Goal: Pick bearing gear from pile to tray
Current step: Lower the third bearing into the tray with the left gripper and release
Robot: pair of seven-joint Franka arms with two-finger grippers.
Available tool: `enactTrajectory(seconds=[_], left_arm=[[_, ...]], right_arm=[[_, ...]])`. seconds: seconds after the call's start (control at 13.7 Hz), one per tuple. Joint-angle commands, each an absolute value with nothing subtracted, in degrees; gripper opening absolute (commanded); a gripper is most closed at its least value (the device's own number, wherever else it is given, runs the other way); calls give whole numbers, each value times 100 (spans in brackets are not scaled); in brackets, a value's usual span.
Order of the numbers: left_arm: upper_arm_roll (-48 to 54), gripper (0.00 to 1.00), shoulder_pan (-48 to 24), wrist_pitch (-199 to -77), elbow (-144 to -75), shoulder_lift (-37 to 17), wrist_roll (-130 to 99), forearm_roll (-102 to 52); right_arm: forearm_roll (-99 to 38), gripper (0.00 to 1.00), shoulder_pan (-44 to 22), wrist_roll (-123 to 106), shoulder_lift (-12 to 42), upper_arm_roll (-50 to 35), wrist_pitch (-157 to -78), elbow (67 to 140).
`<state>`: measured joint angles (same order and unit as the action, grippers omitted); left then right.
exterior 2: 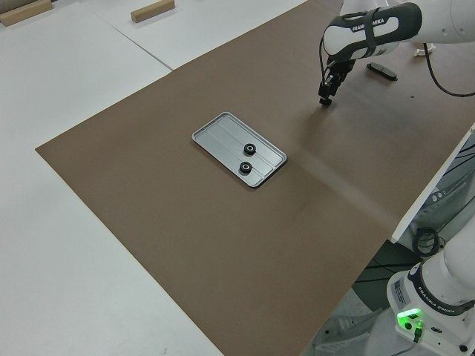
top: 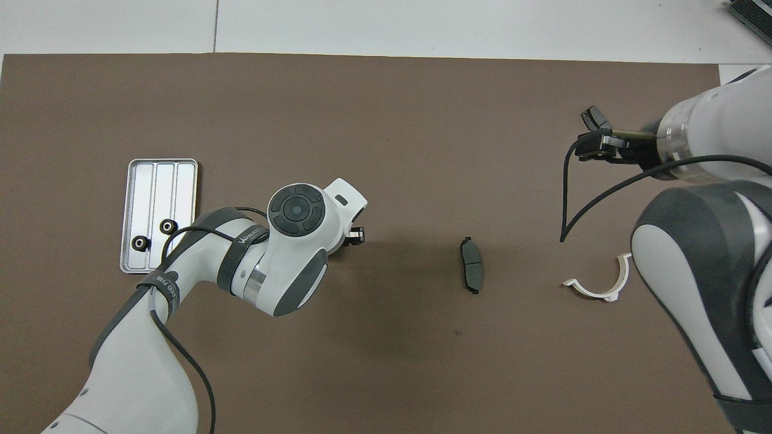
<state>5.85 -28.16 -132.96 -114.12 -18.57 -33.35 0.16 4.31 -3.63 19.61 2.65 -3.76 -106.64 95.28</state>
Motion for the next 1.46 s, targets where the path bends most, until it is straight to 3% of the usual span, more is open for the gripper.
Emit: enactTrajectory(seconds=[0.0,0.15,0.37,0.59,0.88,1.17,1.39], left_arm=[[492,50,-2909,-13579,-11777,-1644,-3454,141],[492,45,-2909,-13579,-11786,-1644,-3445,149],[492,23,-2900,-13509,-11786,-1644,-3437,141],[483,1,-2839,-13456,-11734,-1644,-3410,149],[466,0,-2436,-12939,-11033,-1757,-3358,149],[466,0,-1453,-12175,-10434,-1609,-2728,220],[475,0,-635,-11944,-10362,-1477,-1726,211]], right_arm=[[308,100,-194,1565,334,-439,-10162,9159],[273,100,-141,1241,238,-431,-9854,9141],[79,100,-88,1064,1,-422,-9406,9420],[-17,100,-79,1020,-166,-422,-9535,9798],[-26,100,-149,1028,-308,-431,-9826,10081],[-26,100,-123,1011,-246,-431,-9967,9985],[-26,100,-149,1037,-246,-431,-9949,9975]])
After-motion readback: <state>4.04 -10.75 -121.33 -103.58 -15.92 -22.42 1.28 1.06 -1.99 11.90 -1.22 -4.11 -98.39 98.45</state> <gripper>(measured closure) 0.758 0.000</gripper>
